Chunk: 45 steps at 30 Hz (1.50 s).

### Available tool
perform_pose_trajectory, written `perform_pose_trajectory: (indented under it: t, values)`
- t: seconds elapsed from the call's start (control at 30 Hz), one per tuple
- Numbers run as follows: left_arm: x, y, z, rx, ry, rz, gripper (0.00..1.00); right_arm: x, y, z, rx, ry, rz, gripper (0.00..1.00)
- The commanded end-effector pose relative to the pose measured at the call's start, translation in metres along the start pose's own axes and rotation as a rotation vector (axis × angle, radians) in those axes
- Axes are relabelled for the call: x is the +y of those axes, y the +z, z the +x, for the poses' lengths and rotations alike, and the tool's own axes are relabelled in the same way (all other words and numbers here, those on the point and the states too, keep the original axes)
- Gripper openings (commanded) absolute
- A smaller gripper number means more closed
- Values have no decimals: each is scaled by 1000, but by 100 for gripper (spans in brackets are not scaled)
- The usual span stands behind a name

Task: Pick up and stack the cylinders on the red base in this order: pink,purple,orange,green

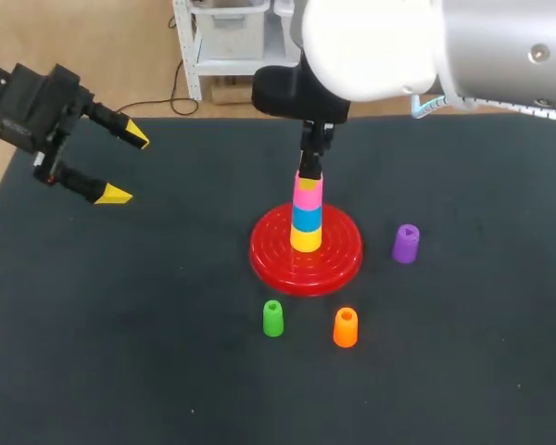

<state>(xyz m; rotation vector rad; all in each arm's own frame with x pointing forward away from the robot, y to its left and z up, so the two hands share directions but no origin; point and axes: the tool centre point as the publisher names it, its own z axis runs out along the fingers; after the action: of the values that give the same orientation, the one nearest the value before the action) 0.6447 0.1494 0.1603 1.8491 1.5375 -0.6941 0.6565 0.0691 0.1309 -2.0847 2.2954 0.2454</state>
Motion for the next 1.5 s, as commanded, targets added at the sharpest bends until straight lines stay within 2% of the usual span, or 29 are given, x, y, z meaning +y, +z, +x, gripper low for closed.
perform_pose_trajectory:
  t: [0.03, 0.53, 0.57, 0.6, 0.63, 0.87, 1.17, 1.3, 1.5]
  values:
    - [0, 1, 1, 0, 1, -2, 100, 1, 6, 2, 0, 1, 1, 0]
    - [0, 1, 1, 0, 1, -2, 100, 4, 9, 2, 9, -8, 2, 0]
    - [0, 1, 1, 0, 1, -2, 100, 4, 9, 2, 9, -8, 3, 4]
    - [0, 1, 1, 0, 1, -2, 100, 4, 8, 2, 8, -7, 4, 35]
    - [0, 1, 1, 0, 1, -2, 100, 4, 8, 1, 8, -6, 9, 100]
    - [0, 1, 1, 0, 1, -2, 100, 7, -3, -1, -13, -10, 23, 100]
    - [0, 1, 1, 0, 1, -2, 100, 9, -34, 2, -67, -14, 85, 100]
    - [0, 1, 1, 0, 1, -2, 100, 11, -51, 14, -79, -10, 128, 100]
    - [0, 1, 1, 0, 1, -2, 100, 15, -64, 48, -63, 33, 160, 100]
